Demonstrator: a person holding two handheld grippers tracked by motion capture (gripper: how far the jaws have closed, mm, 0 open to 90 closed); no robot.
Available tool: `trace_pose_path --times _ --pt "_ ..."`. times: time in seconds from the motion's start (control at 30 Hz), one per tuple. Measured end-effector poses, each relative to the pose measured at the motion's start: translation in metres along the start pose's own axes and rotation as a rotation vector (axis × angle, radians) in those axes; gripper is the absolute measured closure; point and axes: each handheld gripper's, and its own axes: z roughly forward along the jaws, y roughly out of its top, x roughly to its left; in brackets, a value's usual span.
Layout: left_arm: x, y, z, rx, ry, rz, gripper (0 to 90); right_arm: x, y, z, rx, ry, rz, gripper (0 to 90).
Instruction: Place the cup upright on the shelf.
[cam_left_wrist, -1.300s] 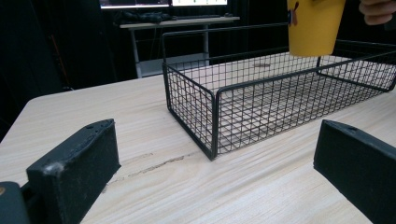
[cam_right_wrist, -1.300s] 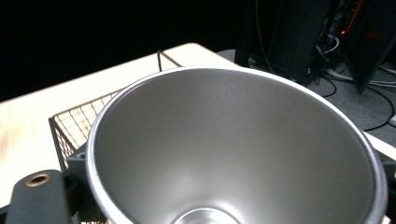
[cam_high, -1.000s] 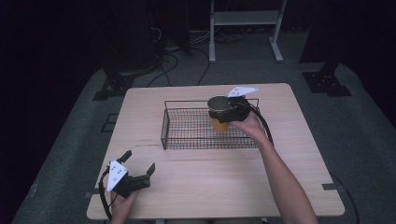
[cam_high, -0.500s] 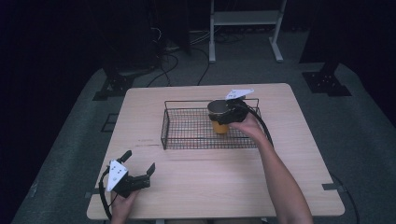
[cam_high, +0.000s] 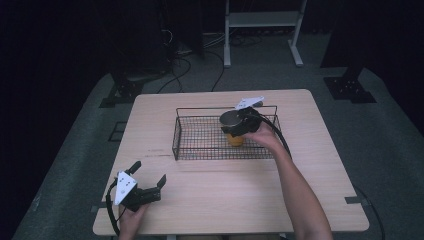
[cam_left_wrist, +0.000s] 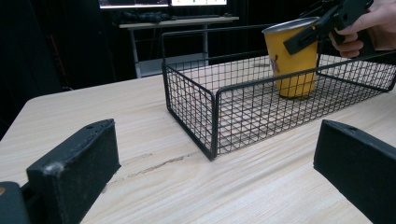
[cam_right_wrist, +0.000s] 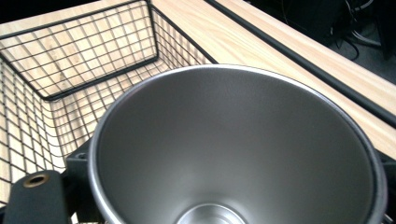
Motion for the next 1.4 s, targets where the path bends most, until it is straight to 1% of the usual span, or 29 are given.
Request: trace_pose_path --times 0.07,0.17,0.47,0.77,0.9,0.97,1.2,1.3,1.4 --pt "-0.0002 -0.0001 -0.0001 0.001 0.001 0.0 0.0 0.0032 0.0019 0.0023 0.001 0.005 -0.008 11.1" --pt "-0.0002 -0.0001 -0.0002 0.0 0.0 0.001 0.0 0.004 0.0024 0.0031 -0.002 0.002 -0.012 11.1" --pt "-0.0002 -0.0001 -0.0002 0.0 0.0 0.001 0.0 0.0037 0.0009 0.0018 0.015 -0.007 -0.028 10.1" --pt "-0.0005 -0.0001 -0.0001 0.0 0.0 0.003 0.0 0.0043 -0.0012 -0.0007 0.007 -0.027 -0.043 7.5" --pt "-0.0005 -0.0001 -0.0001 0.0 0.0 0.003 0.0 0.0042 -0.0016 -0.0015 0.005 -0.025 -0.039 4.9" --pt "-0.0004 -0.0001 -0.0001 0.001 0.0 0.002 0.0 0.0042 -0.0002 -0.003 -0.01 -0.029 -0.04 2.7" --pt "-0.0005 0.0 0.0 0.001 0.0 0.003 0.0 0.005 0.0007 -0.0035 -0.012 -0.034 -0.041 1.1" --pt "-0.0007 0.0 -0.0001 0.001 0.0 0.004 0.0 0.0059 0.002 -0.0045 -0.026 -0.033 -0.032 0.0" --pt "-0.0007 0.0 -0.0001 0.001 0.001 0.004 0.0 0.0064 0.0024 -0.005 -0.03 -0.038 -0.038 0.0"
